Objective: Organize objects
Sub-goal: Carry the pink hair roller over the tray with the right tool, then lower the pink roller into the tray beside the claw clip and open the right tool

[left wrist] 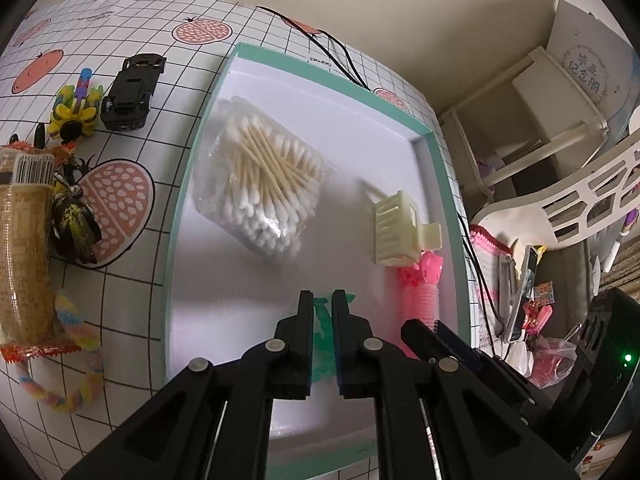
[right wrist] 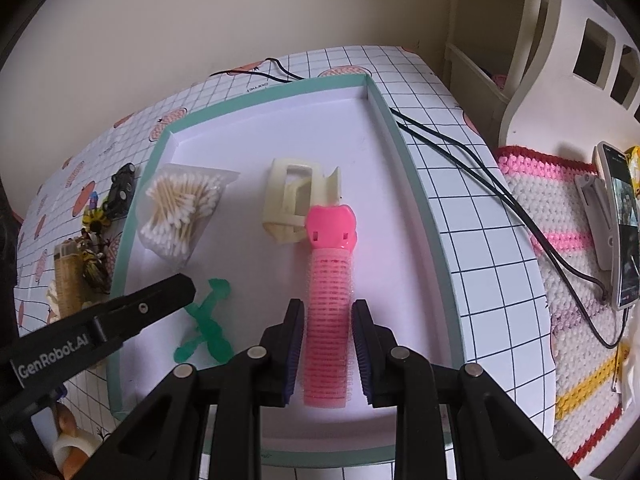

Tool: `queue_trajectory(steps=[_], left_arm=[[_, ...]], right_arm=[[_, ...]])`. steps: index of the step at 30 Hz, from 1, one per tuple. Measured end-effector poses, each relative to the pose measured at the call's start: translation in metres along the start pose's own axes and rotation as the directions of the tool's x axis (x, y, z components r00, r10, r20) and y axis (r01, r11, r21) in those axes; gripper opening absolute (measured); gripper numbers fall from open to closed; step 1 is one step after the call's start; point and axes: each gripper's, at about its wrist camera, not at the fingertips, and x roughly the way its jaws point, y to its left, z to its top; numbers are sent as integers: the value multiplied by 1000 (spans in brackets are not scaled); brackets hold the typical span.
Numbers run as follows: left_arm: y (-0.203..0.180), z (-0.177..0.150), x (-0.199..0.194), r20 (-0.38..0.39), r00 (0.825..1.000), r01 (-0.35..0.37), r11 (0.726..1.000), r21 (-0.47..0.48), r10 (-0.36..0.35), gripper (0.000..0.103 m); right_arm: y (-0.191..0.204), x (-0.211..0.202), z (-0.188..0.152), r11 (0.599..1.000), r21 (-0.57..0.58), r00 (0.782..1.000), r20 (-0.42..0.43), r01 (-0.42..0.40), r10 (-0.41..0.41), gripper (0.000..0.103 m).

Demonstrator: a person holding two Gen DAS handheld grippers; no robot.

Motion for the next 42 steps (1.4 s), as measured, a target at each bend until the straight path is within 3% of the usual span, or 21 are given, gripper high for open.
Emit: queue_trajectory(steps=[17,21,26,34,38,42], left_arm=[[3,-1,-6,7,1000,-5,1000,6,5,11],[0,-2,-13,19,1000,-8,1000,23,7,19],[-4,-2,-24,39,999,-14,999,41,12,21],[-7,1,-43,101,994,-49,996,78,41,48],[-3,4,-48,116,991,-73,995,69,65,50],[4,5,-59,140,985,-111,991,75,99,60]], right_arm=[[0,-1,0,1000,5,1000,10,1,-1,28],[-1,-3,0,1000,7,1000,20,2,-2,38],[-1,-7,2,1000,10,999,35,-5,4,41],[3,-16,2,1000,4,998,69,-10,9,61],[3,-18,1,1000,5,997,81,-10,9,69],[6,-20,0,1000,6,996,87,-8,7,77]])
